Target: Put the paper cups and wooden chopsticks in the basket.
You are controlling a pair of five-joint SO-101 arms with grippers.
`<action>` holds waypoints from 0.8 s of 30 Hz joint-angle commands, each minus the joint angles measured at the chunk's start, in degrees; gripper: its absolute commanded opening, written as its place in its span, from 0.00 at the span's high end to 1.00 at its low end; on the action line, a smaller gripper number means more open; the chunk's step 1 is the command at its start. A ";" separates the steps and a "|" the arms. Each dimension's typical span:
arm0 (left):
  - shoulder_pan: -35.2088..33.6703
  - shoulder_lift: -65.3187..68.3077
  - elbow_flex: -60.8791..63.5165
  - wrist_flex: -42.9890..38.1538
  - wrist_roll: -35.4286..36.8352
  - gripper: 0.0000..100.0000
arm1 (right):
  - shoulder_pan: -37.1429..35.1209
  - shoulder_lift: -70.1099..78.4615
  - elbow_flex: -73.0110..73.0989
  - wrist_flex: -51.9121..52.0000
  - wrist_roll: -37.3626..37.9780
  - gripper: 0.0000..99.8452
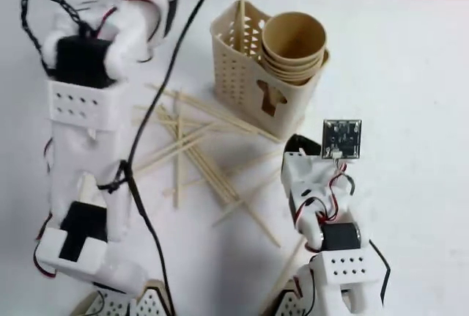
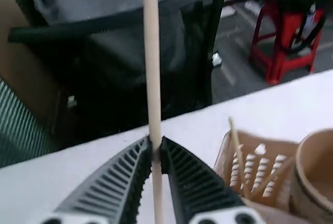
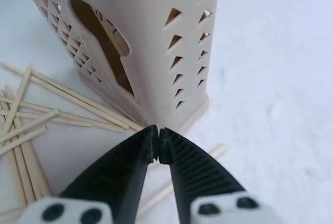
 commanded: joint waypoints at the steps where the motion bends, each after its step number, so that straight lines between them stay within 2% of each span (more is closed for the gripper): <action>1: 4.18 -2.86 -1.85 -8.44 4.48 0.98 | 0.66 -1.54 -0.53 -1.19 -0.53 0.98; 7: 8.75 1.27 -1.85 -18.64 7.56 0.98 | 0.66 -1.54 -0.53 -1.19 -0.53 0.98; 11: 9.89 6.81 -2.11 -21.54 7.56 0.97 | 0.66 -1.54 -0.53 -1.19 -0.53 0.98; 15: 9.89 10.77 -2.20 -21.63 8.79 0.97 | 0.66 -1.54 -0.53 -1.19 -0.53 0.98; 18: 9.80 12.62 -1.93 -20.84 8.70 0.92 | 0.66 -1.54 -0.53 -1.19 -0.53 0.98; 21: 9.54 13.05 -1.93 -18.55 8.70 0.86 | 0.66 -1.54 -0.53 -1.19 -0.53 0.98; 24: 9.36 11.74 -2.46 -14.59 8.35 0.85 | 0.66 -1.54 -0.53 -1.19 -0.53 0.98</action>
